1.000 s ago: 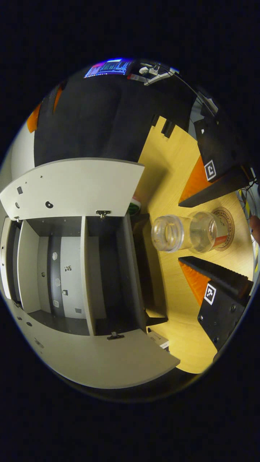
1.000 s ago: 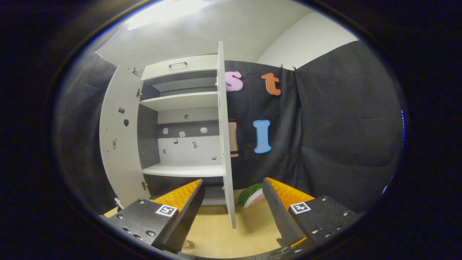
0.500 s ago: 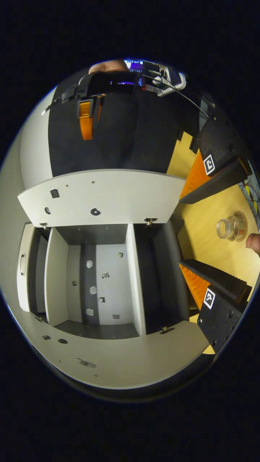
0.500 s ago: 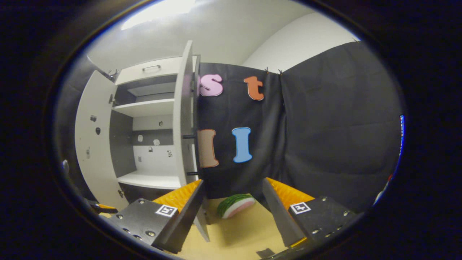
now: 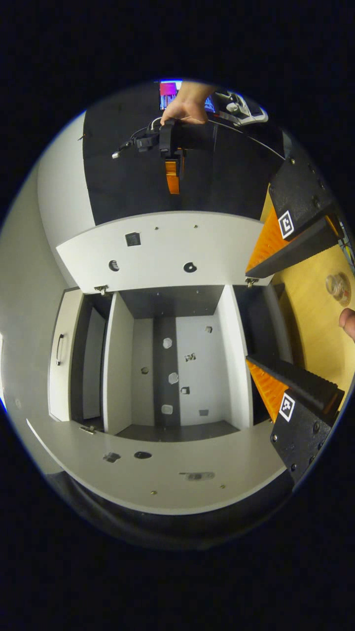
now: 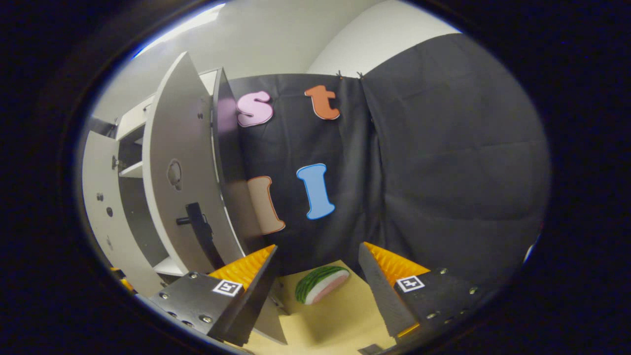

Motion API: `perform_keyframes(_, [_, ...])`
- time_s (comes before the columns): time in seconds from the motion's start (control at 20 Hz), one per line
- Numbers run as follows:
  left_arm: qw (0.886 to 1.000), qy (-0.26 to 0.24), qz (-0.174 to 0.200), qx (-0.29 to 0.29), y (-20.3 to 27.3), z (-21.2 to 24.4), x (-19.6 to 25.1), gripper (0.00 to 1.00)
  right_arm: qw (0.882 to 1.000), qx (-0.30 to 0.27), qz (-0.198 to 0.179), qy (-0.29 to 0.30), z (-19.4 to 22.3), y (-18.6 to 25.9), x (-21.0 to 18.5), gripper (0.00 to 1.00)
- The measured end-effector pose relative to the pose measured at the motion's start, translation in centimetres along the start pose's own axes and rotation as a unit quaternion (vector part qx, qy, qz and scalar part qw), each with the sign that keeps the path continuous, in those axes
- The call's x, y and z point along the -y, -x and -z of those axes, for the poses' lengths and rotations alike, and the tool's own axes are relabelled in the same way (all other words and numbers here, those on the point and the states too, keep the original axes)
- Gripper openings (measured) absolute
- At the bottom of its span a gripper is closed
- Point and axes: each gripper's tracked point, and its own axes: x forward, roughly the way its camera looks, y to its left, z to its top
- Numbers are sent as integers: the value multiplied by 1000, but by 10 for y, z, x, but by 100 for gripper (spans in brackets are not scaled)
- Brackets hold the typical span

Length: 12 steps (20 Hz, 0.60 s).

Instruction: Grasp the bottle in the cabinet with the left hand and place it on the coaster, then close the right door with the right hand and the left door with the left hand.

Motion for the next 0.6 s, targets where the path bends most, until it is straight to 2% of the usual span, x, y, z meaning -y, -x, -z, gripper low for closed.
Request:
perform_keyframes(0.15, [1000, -6, -25, -3, 13, 0, -23, 98, 999, -9, -32, 9, -7, -16, -25, 98])
perform_keyframes(0.2, [999, -6, -31, -6, 16, 2, -29, 98, 999, -13, -39, 11, -7, -21, -33, 93])
perform_keyframes(0.3, [999, -6, -47, -11, 26, 7, -44, 98, 998, -12, -52, 18, -11, -30, -47, 100])
perform_keyframes(0.4, [998, -3, -63, -23, 36, 14, -56, 97, 997, -9, -70, 26, -12, -32, -66, 98])
perform_keyframes(0.45, [997, -1, -69, -26, 41, 16, -62, 97, 995, -17, -93, 24, -6, -31, -85, 98])
perform_keyframes(0.5, [997, 4, -75, -29, 45, 18, -65, 97, 995, -16, -90, 34, -1, -39, -90, 100])
perform_keyframes(0.6, [996, 17, -85, -36, 59, 21, -67, 98, 993, -8, -107, 55, -5, -27, -104, 89])
